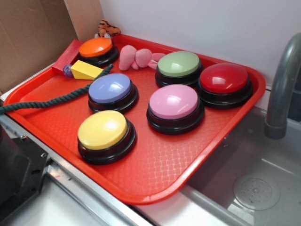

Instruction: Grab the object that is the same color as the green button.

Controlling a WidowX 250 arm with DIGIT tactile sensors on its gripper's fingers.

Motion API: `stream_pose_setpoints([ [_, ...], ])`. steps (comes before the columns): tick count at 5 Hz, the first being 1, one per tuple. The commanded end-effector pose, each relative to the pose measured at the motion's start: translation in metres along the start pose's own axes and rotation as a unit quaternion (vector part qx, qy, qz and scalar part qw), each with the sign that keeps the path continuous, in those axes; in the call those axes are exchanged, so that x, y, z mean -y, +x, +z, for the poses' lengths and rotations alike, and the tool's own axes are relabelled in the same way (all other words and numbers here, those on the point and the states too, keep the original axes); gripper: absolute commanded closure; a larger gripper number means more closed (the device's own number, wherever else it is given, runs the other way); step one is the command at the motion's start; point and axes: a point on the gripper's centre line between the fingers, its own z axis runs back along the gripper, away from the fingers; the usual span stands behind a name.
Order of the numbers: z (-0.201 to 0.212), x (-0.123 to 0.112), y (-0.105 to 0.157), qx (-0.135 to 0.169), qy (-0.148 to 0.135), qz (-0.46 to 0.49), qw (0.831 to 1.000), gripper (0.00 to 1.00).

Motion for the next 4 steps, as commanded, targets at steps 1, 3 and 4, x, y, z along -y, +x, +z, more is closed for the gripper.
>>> stream_pose_setpoints([
  [1, 0.0, 0.0, 0.0, 0.0, 0.0, 0.0, 1.0, 0.0],
  [3, -0.043, -0.033, 0.028, 0.009, 0.034, -0.052, 0.998, 0.0],
  [4, -0.072, -0.061, 0.03, 0.017, 0.062, -0.042, 0.997, 0.0],
])
